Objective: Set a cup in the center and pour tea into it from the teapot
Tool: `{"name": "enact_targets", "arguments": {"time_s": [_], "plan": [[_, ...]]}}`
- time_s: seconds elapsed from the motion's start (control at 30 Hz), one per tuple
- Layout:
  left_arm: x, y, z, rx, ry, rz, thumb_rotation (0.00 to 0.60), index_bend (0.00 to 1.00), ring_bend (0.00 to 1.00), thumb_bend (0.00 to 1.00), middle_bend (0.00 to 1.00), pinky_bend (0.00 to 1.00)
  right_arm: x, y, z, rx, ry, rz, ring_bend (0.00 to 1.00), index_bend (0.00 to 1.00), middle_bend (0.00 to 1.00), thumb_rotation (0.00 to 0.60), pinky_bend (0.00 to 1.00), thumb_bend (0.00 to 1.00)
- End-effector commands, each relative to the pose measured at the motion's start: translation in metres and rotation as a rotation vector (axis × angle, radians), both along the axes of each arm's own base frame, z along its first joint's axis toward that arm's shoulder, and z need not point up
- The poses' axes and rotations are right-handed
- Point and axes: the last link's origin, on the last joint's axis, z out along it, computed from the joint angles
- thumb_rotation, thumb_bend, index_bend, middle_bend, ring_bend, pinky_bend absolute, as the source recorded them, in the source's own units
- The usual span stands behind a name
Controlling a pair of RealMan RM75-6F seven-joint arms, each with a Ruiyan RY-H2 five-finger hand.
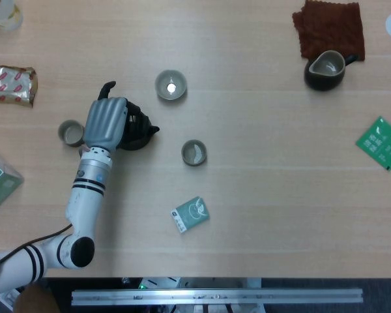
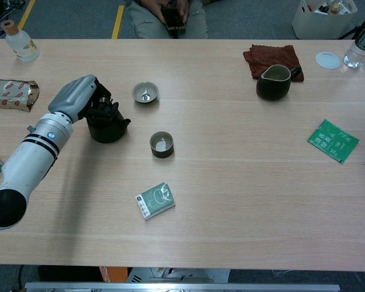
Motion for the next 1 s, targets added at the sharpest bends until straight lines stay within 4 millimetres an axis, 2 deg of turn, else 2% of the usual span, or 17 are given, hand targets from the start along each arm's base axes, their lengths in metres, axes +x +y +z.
{"name": "enact_targets", "arguments": {"time_s": [0.03, 0.47, 0.63, 0.87, 1.0], "plan": [[-0.0012, -0.0004, -0.0008, -0.004, -0.001, 0.003, 0.600, 0.81, 0.70, 0.45, 0.89, 0.11, 0.0001, -0.0001, 0.0000, 0.000, 0.000, 0.000, 0.00, 0.02, 0.12, 0.600, 0.03, 0.29], [-0.0065, -0.0018, -0.0015, -0.026, 0.020, 0.014, 0.600, 0.77, 0.63, 0.45, 0.82, 0.10, -0.0008, 0.0001, 0.0002, 0.001, -0.005, 0.000, 0.00, 0.02, 0.12, 0.600, 0.03, 0.29], [-0.0067, -0.0019, 0.0009, -0.026, 0.032, 0.012, 0.599, 0.72, 0.58, 0.45, 0.77, 0.11, -0.0015, 0.0000, -0.0001, 0.001, -0.007, -0.004, 0.00, 0.02, 0.12, 0.600, 0.03, 0.29], [-0.0061, -0.0032, 0.0049, -0.035, 0.045, 0.010, 0.518, 0.59, 0.47, 0.45, 0.64, 0.10, -0.0016, -0.0002, 0.0004, 0.000, -0.010, -0.006, 0.00, 0.02, 0.12, 0.600, 0.03, 0.29], [-0.0049, -0.0041, 0.0060, -0.044, 0.043, 0.013, 0.497, 0.52, 0.42, 0.45, 0.61, 0.11, -0.0020, -0.0001, 0.0007, -0.002, -0.012, -0.006, 0.00, 0.02, 0.12, 0.600, 0.03, 0.29]]}}
